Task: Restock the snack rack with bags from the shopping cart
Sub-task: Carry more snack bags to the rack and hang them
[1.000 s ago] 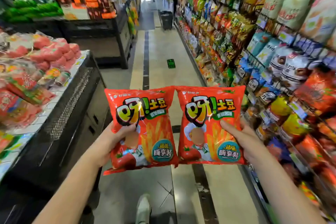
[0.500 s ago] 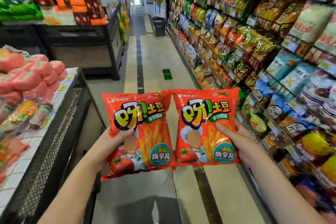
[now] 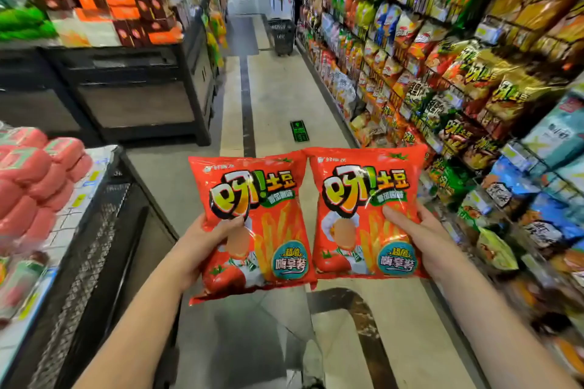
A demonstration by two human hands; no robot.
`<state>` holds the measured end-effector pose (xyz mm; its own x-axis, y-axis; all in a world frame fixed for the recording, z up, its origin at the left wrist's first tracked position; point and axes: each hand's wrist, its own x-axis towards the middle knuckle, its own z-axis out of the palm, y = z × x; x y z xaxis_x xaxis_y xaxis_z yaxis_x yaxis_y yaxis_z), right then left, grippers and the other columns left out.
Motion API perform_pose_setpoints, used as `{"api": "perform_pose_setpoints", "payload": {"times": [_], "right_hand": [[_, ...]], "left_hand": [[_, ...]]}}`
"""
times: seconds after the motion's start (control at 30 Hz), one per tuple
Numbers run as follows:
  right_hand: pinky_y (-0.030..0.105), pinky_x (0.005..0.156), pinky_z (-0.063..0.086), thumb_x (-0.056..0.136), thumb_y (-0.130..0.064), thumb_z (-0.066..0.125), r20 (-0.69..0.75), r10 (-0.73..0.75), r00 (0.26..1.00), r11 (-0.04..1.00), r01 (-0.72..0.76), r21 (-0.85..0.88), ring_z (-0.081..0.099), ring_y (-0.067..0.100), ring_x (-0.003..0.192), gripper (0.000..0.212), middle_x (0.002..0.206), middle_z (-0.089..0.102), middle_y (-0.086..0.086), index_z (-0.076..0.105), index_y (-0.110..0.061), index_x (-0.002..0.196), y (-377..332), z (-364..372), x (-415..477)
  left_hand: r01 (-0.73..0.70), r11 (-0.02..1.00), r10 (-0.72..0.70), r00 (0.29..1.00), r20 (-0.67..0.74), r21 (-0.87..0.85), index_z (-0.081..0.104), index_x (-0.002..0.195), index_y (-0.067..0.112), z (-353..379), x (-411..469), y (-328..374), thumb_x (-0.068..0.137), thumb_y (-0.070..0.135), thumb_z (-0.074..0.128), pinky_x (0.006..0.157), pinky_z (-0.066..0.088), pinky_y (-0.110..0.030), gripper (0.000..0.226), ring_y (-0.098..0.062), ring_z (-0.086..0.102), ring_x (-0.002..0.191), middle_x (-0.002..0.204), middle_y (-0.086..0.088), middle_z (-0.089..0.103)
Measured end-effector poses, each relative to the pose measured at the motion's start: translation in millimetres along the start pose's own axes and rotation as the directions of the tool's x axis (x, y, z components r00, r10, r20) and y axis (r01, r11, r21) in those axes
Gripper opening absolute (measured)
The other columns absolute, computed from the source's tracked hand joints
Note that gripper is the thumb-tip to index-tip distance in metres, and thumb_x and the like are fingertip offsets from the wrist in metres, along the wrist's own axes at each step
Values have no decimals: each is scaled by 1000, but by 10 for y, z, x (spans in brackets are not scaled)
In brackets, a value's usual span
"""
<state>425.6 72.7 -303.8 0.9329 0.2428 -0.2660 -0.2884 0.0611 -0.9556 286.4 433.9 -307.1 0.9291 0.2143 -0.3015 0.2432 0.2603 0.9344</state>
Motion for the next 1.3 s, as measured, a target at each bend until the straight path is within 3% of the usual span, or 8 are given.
{"api": "perform_pose_setpoints", "payload": {"times": [0.2,0.3,0.43,0.53,0.73,0.87,1.13,1.3], "right_hand": [[57,95,57,63,-37,89,-20,25,999,1000,-25,11,76,36,97,74,110,78,8,60,-25,130,-281,-83,1184],[48,85,61,45,-50,98,-10,20,1000,1000,-20,4,78,31,92,90,105,80,4,62,-29,124,-495,-34,1658],[34,67,60,66,-35,89,-1,23,1000,999,-23,28,79,22,80,59,94,81,-1,61,-29,118,-693,25,2205],[37,73,61,46,-49,98,-14,16,1000,1000,-15,18,78,26,87,85,100,80,1,61,-29,119,-807,108,2594],[50,89,59,59,-43,97,-68,20,997,999,-18,30,77,33,96,80,110,78,6,60,-27,127,-879,337,3426],[52,91,59,65,-37,90,-161,21,987,999,-14,49,76,34,98,75,111,78,8,59,-25,132,-918,574,4005],[55,93,58,30,-60,100,-389,23,921,995,16,97,76,36,98,110,111,78,8,61,-26,127,-1180,816,4644],[48,86,60,63,-43,88,-571,-14,821,989,96,115,77,30,93,67,109,79,6,63,-27,123,-1448,580,4595]], "left_hand": [[34,999,-33,998,49,-10,55,141,18,84,1201,310,71,36,87,107,47,-65,80,-46,67,117,131,-19,69],[29,1000,-28,998,57,-4,53,141,17,85,1675,486,72,37,87,108,45,-66,80,-47,66,118,132,-20,68],[22,999,-24,997,70,36,55,139,17,99,2201,706,71,40,88,106,48,-63,80,-45,69,115,131,-18,70],[31,998,-34,998,61,50,54,140,16,54,2628,862,77,37,86,103,51,-61,74,-43,70,113,128,-17,71],[52,992,-66,990,124,114,53,137,21,-94,3659,1193,95,23,70,86,62,-47,46,-36,75,106,121,-11,75],[55,987,-83,979,187,149,54,138,22,-310,4499,1439,94,24,72,94,59,-53,47,-37,74,108,123,-11,75],[32,964,-129,924,360,265,57,135,25,-359,6157,2123,79,30,86,92,58,-53,62,-36,76,102,117,-9,77],[10,948,-179,842,508,318,57,134,27,345,6861,2383,51,49,100,87,61,-52,95,-35,76,101,117,-9,77]]}}
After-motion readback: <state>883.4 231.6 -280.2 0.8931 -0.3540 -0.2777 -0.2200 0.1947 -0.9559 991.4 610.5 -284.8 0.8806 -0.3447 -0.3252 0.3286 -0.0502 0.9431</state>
